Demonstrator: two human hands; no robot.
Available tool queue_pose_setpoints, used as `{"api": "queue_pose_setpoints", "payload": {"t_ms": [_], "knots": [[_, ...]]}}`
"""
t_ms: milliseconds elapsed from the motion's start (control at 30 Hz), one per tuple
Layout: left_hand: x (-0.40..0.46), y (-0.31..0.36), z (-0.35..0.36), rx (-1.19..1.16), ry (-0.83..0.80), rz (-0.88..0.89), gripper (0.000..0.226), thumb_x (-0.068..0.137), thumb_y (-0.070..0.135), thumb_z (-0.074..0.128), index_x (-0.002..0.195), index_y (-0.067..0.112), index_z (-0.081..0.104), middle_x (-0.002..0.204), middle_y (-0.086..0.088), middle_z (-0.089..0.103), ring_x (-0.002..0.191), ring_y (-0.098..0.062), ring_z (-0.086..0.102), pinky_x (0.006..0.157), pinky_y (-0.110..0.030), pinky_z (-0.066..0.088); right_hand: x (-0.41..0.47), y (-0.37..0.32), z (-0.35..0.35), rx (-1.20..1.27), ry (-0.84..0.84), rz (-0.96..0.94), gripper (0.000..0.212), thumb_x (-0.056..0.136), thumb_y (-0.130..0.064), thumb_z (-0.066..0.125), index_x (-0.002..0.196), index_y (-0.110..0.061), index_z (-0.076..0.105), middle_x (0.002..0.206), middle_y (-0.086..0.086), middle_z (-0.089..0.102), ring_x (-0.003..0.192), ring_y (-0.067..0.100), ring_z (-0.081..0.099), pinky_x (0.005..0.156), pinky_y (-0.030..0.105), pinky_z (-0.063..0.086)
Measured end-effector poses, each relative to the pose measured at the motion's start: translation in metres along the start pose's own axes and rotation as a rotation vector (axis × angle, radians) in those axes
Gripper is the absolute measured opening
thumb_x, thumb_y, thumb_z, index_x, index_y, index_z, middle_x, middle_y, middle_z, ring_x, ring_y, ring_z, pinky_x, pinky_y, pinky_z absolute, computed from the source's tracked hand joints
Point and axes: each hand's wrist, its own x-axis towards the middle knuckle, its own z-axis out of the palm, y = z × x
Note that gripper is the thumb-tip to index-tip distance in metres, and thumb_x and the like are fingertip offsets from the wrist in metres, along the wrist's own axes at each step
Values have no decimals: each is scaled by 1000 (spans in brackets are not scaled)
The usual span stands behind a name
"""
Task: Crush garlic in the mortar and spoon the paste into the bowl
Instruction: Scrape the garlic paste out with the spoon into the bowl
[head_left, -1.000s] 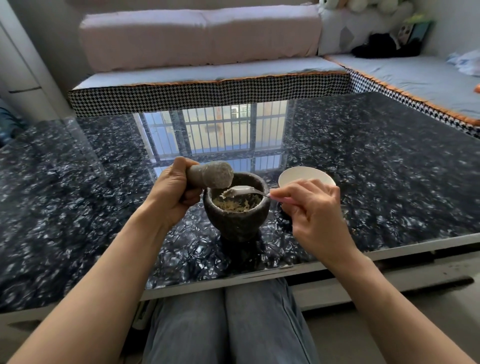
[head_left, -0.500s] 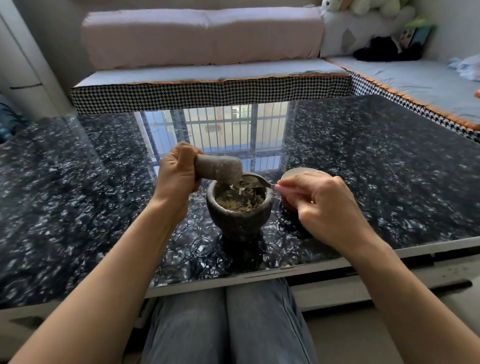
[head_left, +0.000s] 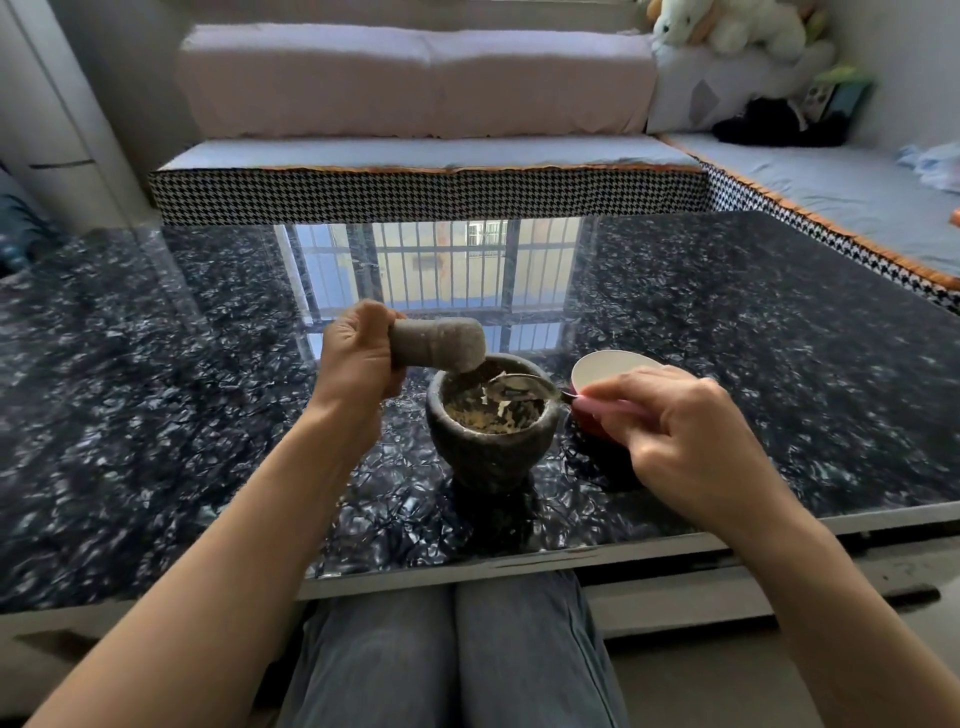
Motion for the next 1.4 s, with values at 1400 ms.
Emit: {"api": "queue_pose_setpoints", "payload": {"t_ms": [1400], "knots": [[39,44,91,468,-407,91,12,95,20,47,85,13,50,68,-7,54,37,-5,50,40,-20,38,-18,4,24,-432,186,-146,39,60,-2,59,93,-18,70,83,-3,69,77,21,60,72,32,26]]}}
